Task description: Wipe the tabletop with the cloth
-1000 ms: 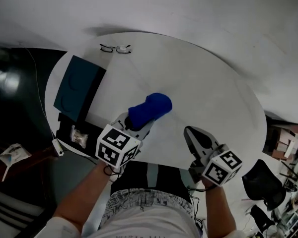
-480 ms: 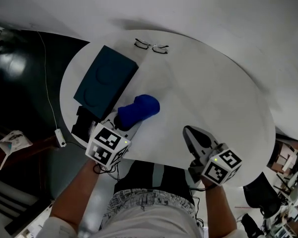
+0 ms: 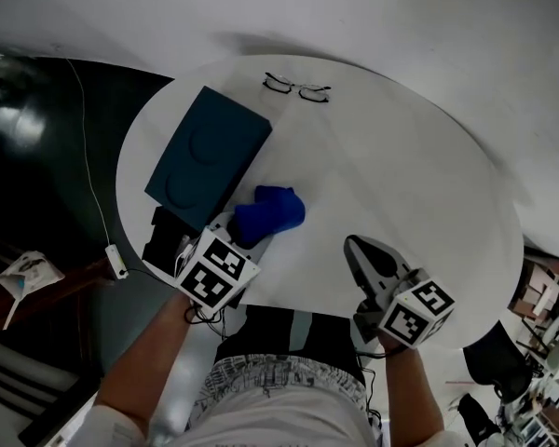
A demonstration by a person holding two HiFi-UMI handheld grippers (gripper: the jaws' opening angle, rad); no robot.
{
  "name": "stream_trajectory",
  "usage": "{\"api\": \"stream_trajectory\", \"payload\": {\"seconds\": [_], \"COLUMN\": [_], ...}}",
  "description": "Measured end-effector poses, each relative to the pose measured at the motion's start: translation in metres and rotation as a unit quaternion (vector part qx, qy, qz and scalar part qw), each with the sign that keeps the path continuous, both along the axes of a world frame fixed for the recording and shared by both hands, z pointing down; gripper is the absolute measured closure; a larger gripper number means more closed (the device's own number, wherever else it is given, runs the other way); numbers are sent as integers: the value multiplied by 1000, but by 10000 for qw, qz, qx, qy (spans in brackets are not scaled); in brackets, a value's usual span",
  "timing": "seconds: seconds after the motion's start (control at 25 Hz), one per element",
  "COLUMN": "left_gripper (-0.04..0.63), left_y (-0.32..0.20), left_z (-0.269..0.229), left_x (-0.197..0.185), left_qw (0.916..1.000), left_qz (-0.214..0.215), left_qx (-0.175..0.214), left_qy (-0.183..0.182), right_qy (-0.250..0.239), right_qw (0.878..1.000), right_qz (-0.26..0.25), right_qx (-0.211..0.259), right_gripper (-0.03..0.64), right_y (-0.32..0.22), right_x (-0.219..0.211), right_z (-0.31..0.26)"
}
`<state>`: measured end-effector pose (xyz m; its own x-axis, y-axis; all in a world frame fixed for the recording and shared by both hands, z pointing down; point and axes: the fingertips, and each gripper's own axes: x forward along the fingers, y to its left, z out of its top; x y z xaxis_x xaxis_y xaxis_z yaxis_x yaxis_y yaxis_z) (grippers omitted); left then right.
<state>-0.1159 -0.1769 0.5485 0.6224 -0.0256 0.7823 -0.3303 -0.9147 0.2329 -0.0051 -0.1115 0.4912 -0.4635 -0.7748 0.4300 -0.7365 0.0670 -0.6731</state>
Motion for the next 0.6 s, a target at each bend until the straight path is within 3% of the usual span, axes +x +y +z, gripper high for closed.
{"api": "stream_trajectory", "payload": {"seconds": [0.6], "left_gripper": [483], "left_y": [38], "left_z": [4], "left_x": [53], "left_qw": [9965], "left_qz": [812], "left_qx": [-147], "left_qy": [-143], "right_qy": [-64], "right_qw": [9987], "right_qz": [514], "right_qx": [34], "right_gripper": [611], "right_y": [29], "right_x": [46], "right_z": [-1]}}
